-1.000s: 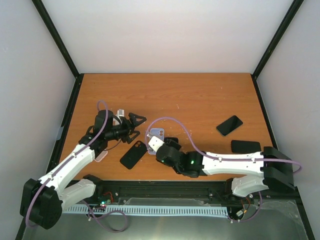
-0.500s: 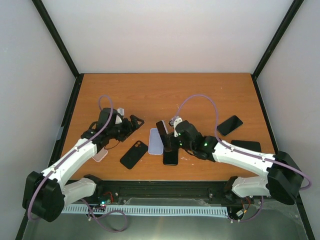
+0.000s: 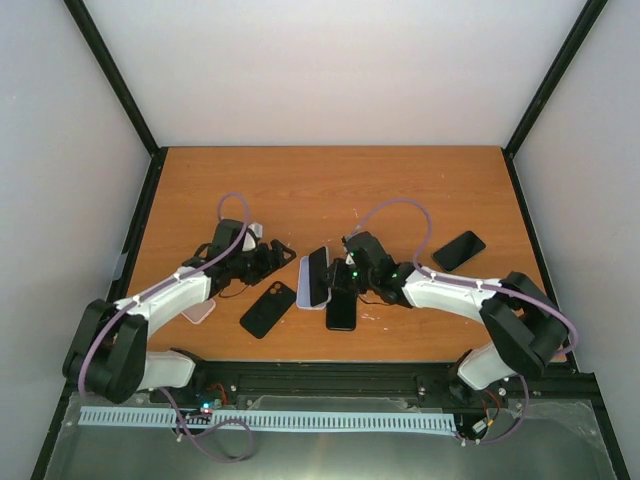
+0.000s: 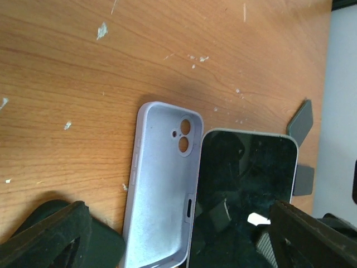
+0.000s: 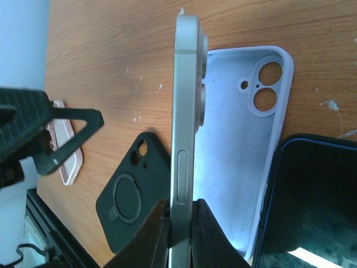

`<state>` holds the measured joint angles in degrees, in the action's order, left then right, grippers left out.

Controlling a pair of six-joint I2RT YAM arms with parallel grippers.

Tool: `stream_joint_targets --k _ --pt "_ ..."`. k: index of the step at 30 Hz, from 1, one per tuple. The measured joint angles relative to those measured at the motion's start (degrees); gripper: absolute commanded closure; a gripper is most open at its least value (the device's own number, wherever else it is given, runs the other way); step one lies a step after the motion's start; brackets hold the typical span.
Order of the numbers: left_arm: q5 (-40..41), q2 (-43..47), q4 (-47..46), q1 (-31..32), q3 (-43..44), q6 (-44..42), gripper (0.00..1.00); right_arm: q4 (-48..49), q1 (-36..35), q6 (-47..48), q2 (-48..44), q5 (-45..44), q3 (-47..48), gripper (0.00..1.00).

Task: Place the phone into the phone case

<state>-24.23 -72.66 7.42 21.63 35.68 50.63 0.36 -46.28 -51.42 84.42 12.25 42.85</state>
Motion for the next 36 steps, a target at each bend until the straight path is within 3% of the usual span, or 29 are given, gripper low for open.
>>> stream_joint_targets --k 13,36 --pt "-5.01 -11.02 -5.35 0.0 -0.81 -1.66 0.18 6.32 1.9 -6.71 7.34 2.36 0.0 0.97" --pt "-13.97 -21.7 -15.98 -0.04 -0.33 -2.19 0.38 18.36 3.65 -4.48 17.2 9.22 1.36 0.96"
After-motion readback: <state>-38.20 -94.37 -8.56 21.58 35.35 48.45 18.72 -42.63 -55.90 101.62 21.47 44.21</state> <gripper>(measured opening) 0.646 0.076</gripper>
